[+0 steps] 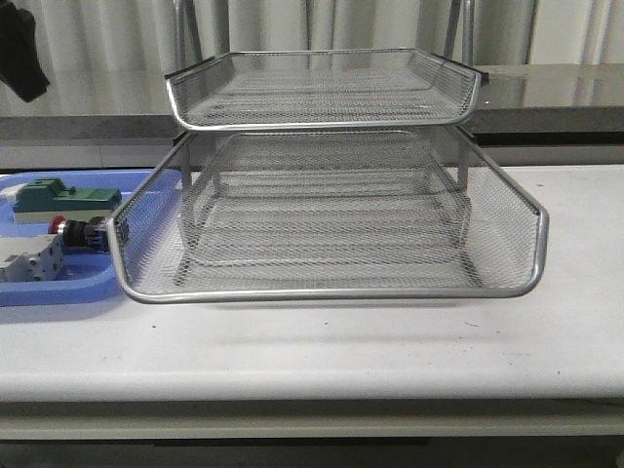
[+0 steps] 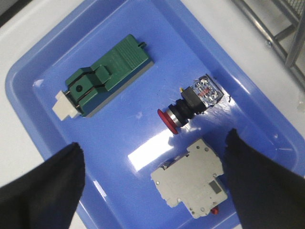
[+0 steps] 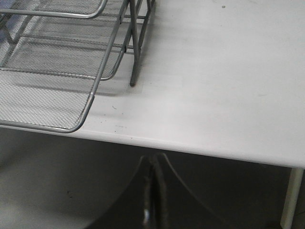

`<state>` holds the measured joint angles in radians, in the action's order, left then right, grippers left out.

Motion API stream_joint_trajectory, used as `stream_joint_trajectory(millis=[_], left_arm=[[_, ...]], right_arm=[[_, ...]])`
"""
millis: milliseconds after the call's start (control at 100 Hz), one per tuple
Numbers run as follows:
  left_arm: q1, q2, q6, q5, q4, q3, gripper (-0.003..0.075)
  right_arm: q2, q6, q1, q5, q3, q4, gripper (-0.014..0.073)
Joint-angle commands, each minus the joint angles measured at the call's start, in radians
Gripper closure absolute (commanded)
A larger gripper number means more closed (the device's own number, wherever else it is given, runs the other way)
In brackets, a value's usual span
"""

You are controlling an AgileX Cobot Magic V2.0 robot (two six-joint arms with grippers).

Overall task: Place button on rack with both arms
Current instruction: 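Reach the left gripper into the blue tray and grasp the red-capped button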

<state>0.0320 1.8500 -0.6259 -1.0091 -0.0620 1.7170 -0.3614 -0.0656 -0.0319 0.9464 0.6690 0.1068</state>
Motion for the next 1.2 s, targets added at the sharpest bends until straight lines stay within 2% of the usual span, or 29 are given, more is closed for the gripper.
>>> stream_joint_trajectory(millis=[0,150,270,600,1190], left_arm=[[-0.003,0.035,-0.072,-0.053,-0.013,0.124,0.0154],[-0.001,0.149,-0.184,-0.144,-0.075,0.224,0.0154],[0.004,0.210,-0.254,-0.141,-0.144,0.252,0.0154],[0.025,0.306,-0.372,-0.100,-0.144,0.254,0.0154],[0.027,0.404,-0.394,-0.044,-0.144,0.254,0.0154]], right_arm=[[-0.010,-0.002,0.006,-0.065,0.030,0.000,0.0664],[-0.010,-0.002,0.006,-0.065,0.030,0.000,0.0664],[-0.010,-0.002,0.006,-0.065,0.030,0.000,0.0664],[-0.010,-0.002,0.006,-0.065,0.030,0.000,0.0664],[-0.010,-0.002,0.006,-0.065,0.030,0.000,0.0664]])
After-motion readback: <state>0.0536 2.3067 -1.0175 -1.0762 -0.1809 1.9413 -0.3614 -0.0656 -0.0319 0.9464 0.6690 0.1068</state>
